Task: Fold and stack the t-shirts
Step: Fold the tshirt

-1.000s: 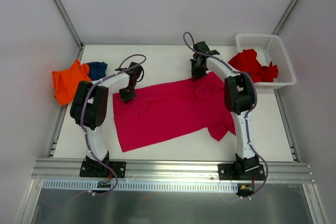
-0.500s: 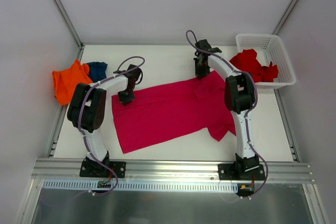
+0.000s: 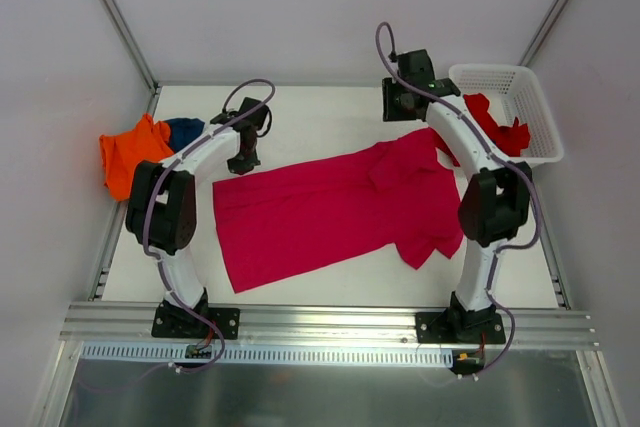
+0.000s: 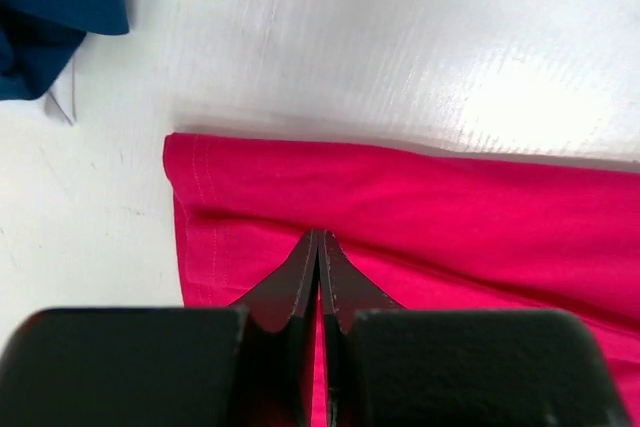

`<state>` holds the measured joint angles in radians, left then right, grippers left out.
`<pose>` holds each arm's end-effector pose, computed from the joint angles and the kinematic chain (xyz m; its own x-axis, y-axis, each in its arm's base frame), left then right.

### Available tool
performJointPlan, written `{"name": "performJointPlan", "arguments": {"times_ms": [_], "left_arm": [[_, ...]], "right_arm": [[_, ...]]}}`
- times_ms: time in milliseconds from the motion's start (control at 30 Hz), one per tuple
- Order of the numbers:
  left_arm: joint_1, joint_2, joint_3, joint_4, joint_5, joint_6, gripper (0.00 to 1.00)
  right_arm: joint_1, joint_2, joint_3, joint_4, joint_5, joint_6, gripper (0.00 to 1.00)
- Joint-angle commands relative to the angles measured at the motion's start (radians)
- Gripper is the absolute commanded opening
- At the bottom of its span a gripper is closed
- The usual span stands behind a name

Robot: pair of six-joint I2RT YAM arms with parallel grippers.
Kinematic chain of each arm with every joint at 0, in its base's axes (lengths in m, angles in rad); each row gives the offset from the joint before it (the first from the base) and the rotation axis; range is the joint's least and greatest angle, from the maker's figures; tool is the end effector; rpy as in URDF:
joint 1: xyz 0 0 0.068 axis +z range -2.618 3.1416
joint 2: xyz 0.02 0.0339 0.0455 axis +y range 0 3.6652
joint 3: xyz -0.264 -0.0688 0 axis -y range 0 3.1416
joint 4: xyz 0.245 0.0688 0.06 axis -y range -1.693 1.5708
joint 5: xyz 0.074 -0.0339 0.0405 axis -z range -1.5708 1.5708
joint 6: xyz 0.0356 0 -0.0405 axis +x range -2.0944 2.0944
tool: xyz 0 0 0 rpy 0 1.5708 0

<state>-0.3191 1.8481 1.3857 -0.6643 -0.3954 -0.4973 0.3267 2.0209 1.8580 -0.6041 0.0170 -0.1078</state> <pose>0.3691 -0.1075 0.2153 -0.8167 -0.1938 -0.5435 -0.2927 0.9509 0.1007 0.4408 0.1487 0.2946 -0.6202 -0.3237 -0.7145 -0.3782 0.9214 -0.0892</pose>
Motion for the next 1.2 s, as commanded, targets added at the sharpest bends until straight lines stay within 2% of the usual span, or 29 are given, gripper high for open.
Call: {"name": "performJointPlan", "arguments": {"times_ms": [0,100,167,200,233,267,467,633,867,1167], "left_arm": [[0.006,-0.081,0.032,-0.032,0.012,0.023,0.00],[0.008,-0.098,0.006,-0.034,0.024,0.013,0.00],[0.006,-0.098,-0.019,-0.034,0.030,0.003,0.00],[0.006,-0.096,-0.028,-0.034,0.032,0.000,0.00],[0.006,-0.089,-0.043,-0.034,0.038,-0.004,0.00],[0.006,-0.083,-0.050,-0.034,0.043,-0.006,0.00],[0.008,-0.009,-0.085,-0.035,0.072,-0.003,0.00],[0.006,0.086,-0.056,-0.041,0.101,0.016,0.00],[0.011,0.206,0.032,-0.064,0.133,0.025,0.00],[0.047,0.322,0.215,-0.142,0.193,0.055,0.00]], "right_arm": [[-0.002,-0.136,-0.017,-0.063,0.141,-0.052,0.39],[-0.002,-0.136,-0.042,-0.126,0.234,-0.066,0.39],[-0.002,-0.125,-0.069,-0.141,0.276,-0.069,0.29],[0.000,-0.107,-0.078,-0.148,0.284,-0.069,0.13],[-0.002,-0.093,-0.086,-0.151,0.291,-0.067,0.03],[-0.003,-0.077,-0.089,-0.157,0.302,-0.061,0.01],[-0.009,0.094,-0.007,-0.233,0.294,-0.047,0.00],[-0.009,0.196,0.050,-0.261,0.268,-0.040,0.01],[-0.015,0.242,0.087,-0.264,0.242,-0.030,0.00],[-0.034,0.265,0.118,-0.273,0.199,-0.012,0.01]]}}
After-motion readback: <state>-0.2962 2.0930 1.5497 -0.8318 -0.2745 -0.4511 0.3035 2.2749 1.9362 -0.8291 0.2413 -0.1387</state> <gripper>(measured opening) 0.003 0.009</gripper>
